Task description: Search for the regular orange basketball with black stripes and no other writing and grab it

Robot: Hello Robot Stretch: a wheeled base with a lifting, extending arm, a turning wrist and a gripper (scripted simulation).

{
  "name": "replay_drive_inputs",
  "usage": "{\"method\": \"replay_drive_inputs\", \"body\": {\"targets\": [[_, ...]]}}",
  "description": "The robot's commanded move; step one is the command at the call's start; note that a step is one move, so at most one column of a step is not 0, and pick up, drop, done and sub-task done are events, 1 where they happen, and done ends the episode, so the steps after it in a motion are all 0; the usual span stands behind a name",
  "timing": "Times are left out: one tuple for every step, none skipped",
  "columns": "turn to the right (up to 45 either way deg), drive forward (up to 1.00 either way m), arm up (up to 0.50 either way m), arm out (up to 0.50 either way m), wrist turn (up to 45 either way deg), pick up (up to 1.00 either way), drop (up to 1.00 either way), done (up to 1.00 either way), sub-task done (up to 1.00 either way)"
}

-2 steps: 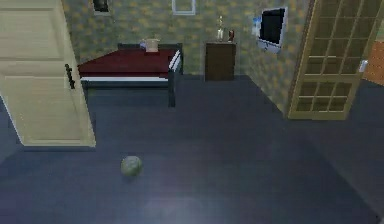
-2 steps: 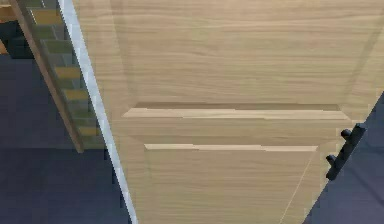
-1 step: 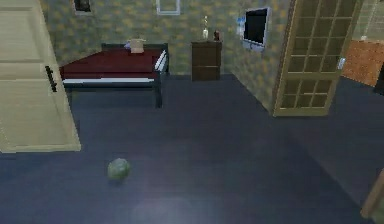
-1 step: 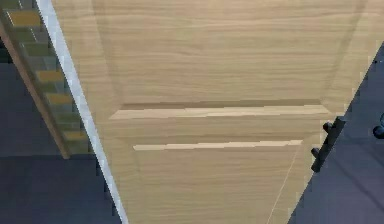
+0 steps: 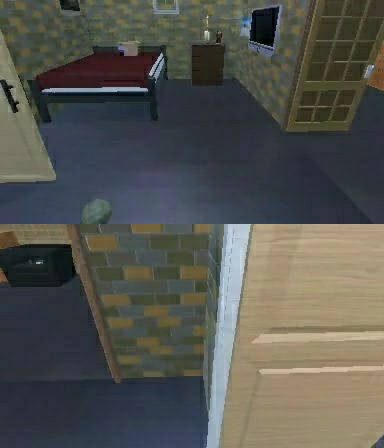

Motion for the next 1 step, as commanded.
{"method": "replay_drive_inputs", "body": {"targets": [[42.0, 0.00, 0.00, 0.00, 0.0, 0.00, 0.00, 0.00, 0.00]]}}
